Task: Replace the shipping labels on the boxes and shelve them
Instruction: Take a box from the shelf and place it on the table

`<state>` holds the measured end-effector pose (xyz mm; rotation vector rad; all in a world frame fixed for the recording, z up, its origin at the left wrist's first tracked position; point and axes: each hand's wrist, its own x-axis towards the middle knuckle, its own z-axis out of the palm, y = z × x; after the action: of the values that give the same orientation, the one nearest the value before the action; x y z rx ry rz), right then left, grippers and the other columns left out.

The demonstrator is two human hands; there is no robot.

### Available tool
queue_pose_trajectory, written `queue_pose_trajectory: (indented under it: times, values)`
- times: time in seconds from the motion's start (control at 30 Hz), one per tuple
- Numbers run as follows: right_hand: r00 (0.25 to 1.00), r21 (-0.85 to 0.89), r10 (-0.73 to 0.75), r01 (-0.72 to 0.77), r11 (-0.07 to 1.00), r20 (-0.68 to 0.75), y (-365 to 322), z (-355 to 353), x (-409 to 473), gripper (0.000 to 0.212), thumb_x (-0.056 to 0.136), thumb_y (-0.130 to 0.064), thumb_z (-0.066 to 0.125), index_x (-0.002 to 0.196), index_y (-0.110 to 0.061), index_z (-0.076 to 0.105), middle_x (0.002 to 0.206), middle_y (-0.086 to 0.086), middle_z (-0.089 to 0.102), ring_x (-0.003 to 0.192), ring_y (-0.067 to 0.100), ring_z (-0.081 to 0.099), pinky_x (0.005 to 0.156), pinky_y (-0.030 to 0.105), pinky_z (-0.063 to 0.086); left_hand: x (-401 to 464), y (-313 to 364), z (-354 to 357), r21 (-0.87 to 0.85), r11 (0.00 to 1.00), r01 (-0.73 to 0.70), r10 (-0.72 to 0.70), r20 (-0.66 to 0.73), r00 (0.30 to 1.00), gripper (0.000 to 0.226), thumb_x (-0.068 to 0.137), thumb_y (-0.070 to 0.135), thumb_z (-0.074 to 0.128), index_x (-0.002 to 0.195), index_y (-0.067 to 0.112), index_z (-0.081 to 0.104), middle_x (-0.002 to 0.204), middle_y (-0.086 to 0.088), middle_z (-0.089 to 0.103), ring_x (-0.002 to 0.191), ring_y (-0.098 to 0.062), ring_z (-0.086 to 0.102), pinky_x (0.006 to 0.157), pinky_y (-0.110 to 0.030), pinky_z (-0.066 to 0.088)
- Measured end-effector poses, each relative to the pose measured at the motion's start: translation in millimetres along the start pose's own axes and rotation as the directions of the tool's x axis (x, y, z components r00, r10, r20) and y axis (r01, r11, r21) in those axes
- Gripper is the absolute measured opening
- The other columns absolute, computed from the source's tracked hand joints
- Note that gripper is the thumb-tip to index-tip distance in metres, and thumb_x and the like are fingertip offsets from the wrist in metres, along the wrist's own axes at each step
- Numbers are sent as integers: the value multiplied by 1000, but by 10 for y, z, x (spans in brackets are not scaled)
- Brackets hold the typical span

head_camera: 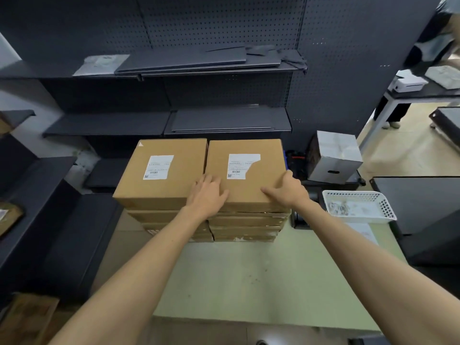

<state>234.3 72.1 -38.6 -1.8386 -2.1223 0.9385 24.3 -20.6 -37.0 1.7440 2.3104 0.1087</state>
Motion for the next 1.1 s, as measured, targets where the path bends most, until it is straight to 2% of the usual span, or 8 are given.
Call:
queue_pose_trajectory:
  times: [0.23, 0.37, 0.43, 0.53, 0.63, 0.7, 0.97, 1.1]
  values:
    - [998, 50, 3, 0, 999, -64, 314, 49, -431, 70, 76, -53, 75, 118, -9, 40, 125, 11, 57, 113, 31, 53, 80, 40, 45, -395, 97, 217, -254, 967, -7, -20, -103, 994, 41, 98, 34, 55, 131, 10, 58, 140, -7, 49, 132, -27, 43, 108, -38, 39]
    - [996, 109, 26, -17, 994, -82, 454, 21, -539, 76, 75, -50, 78, 126, -9, 41, 126, 7, 55, 115, 28, 52, 80, 36, 43, -496, 106, 211, -431, 890, 150, -231, -142, 963, 46, 95, 36, 63, 132, 10, 56, 132, -8, 56, 121, -30, 54, 98, -38, 44]
    - [996, 204, 65, -50, 978, -68, 469, -5, -504, 81, 75, -50, 78, 133, -9, 40, 129, 6, 53, 114, 25, 53, 86, 36, 46, -432, 92, 221, -510, 817, 270, -325, -19, 946, 46, 91, 44, 67, 123, 10, 60, 124, -11, 64, 116, -34, 59, 93, -39, 49]
    - [985, 397, 172, -161, 904, 8, 492, -22, -411, 78, 75, -53, 77, 131, -10, 43, 129, 5, 55, 107, 21, 55, 81, 32, 46, -351, 70, 220, -679, 591, 435, -409, 212, 888, 60, 85, 55, 70, 122, 8, 61, 126, -10, 64, 117, -33, 58, 98, -43, 51]
    - [964, 515, 219, -266, 815, 152, 526, 19, -353, 79, 75, -53, 77, 135, -13, 44, 128, 2, 55, 108, 21, 55, 81, 34, 44, -347, 68, 248, -758, 347, 552, -394, 416, 820, 65, 83, 59, 70, 124, 10, 56, 126, -6, 61, 118, -34, 57, 98, -58, 51]
    - [964, 556, 211, -266, 787, 162, 533, 59, -316, 78, 76, -51, 77, 135, -13, 44, 124, 0, 55, 107, 21, 55, 82, 34, 44, -339, 92, 272, -769, 272, 578, -377, 468, 799, 64, 87, 56, 68, 132, 12, 53, 129, -6, 60, 121, -34, 57, 99, -62, 48]
    - [977, 599, 177, -212, 772, 119, 551, 53, -64, 77, 73, -53, 79, 133, -16, 47, 123, 0, 59, 107, 20, 59, 93, 38, 51, -128, 164, 220, -832, 224, 508, -397, 398, 827, 60, 84, 53, 70, 129, 16, 56, 126, -3, 65, 117, -29, 61, 104, -50, 48]
    - [980, 627, 177, -192, 755, 87, 502, 5, 102, 71, 73, -53, 78, 129, -19, 50, 120, -2, 60, 104, 16, 60, 90, 35, 51, 17, 232, 120, -833, 245, 495, -409, 374, 832, 58, 87, 50, 67, 132, 15, 56, 124, -2, 65, 116, -29, 60, 105, -50, 47]
